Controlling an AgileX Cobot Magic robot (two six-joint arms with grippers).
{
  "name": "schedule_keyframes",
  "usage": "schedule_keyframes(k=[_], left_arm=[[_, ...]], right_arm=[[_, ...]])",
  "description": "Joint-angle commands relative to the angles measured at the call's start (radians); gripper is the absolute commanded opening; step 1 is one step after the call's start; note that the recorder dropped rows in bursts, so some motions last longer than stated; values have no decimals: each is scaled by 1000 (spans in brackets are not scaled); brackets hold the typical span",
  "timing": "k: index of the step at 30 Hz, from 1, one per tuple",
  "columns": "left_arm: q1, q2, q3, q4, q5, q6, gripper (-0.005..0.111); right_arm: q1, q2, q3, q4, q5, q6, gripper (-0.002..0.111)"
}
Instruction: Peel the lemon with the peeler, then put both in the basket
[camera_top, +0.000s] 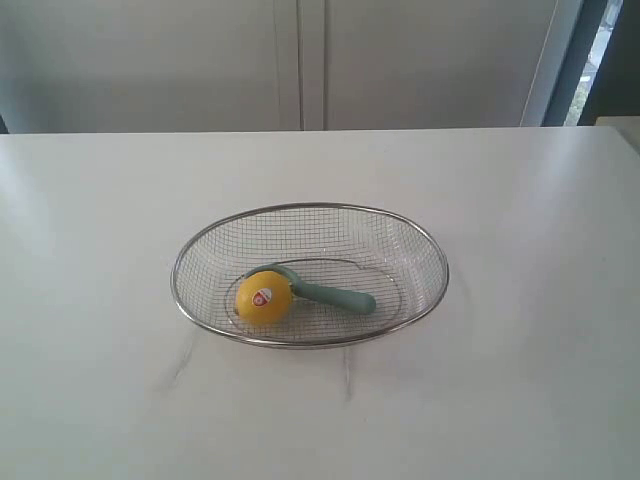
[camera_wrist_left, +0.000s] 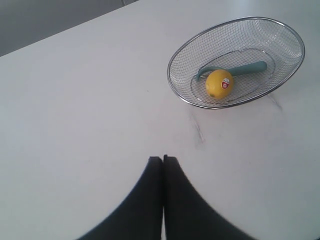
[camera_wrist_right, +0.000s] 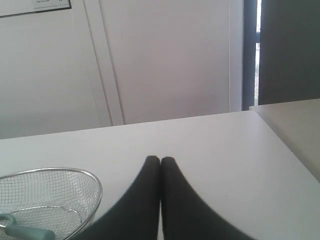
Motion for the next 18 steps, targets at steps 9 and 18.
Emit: schedule_keyframes(k=[9,18], left_arm=[[-5,-6,5,-2,0,-6,0],[-5,-6,5,-2,0,-6,0]], right_arm=[[-11,-5,156,-19,-208,5,0],[-11,-5,253,-19,-216,5,0]])
